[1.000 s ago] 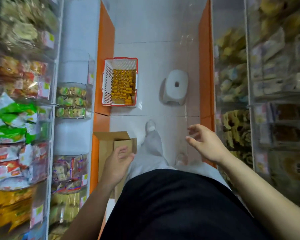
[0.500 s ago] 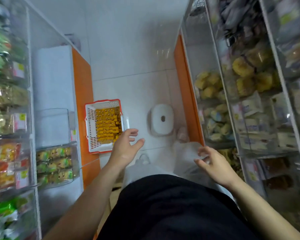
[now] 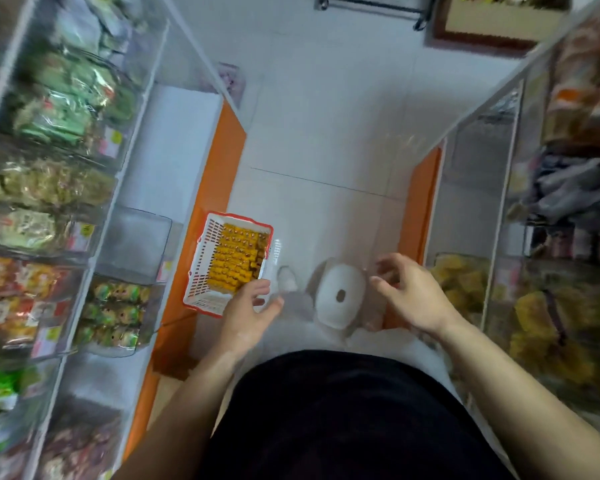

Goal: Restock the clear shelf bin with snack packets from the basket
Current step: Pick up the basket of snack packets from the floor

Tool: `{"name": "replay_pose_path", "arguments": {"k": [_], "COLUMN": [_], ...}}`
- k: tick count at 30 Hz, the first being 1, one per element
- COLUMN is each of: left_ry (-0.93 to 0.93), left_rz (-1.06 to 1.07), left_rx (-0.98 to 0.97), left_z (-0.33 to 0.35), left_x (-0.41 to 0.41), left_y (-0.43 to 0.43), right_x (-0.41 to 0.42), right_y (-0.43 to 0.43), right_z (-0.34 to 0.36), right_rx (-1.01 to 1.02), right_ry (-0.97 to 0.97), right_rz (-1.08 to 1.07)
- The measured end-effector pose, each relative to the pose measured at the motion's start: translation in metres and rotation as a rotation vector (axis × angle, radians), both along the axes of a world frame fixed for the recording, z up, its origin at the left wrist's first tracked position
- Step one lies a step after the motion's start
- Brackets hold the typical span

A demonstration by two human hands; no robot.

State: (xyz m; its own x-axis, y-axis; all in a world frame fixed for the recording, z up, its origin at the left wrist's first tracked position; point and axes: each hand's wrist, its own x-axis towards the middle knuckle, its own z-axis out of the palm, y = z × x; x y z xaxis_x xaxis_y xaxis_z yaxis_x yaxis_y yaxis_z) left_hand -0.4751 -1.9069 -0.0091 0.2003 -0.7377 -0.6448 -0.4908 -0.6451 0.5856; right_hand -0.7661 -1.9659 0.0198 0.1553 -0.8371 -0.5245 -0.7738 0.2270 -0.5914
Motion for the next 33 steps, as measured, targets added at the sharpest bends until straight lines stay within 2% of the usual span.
{"name": "replay_pose_path", "arguments": {"k": [7,12,17,20,24,29,33], "left_ry": [0.056,0.031,-0.042,-0.102,-0.093,-0.092,-0.129], "left_rz": [0.025,0.122,0.217,0.321,0.496,0.695,0.790], "left_rx": [-0.025,-0.063,-0.027,0.031,0.123,0.216,0.243], "left_z": [-0.016,-0.012,-0.024,-0.045,-0.104,-0.217,-0.336], "left_x": [0.082,0.145,0.168,0.171,0.171,0.188,0.217], "left_y": [-0.082,-0.127,-0.154,-0.160,-0.161,-0.142,-0.115], "right_x": [0.092,0.154,0.206,0.240,0.289,0.358,0.421], "right_y": [-0.115,-0.184,-0.243,-0.273,-0.305,-0.319,-0.295], "right_z": [0.004,0.006,-0.015,-0.053,-0.127,-0.234,-0.351], "right_rx": [-0.020,-0.031,0.024,0.061,0.121,0.047,-0.003], "right_ry": [0.042,0.071,0.046,0.019,-0.034,-0.042,-0.030], "right_rz": [0.107,0.254,0.459,0.576,0.758,0.969,1.074]}}
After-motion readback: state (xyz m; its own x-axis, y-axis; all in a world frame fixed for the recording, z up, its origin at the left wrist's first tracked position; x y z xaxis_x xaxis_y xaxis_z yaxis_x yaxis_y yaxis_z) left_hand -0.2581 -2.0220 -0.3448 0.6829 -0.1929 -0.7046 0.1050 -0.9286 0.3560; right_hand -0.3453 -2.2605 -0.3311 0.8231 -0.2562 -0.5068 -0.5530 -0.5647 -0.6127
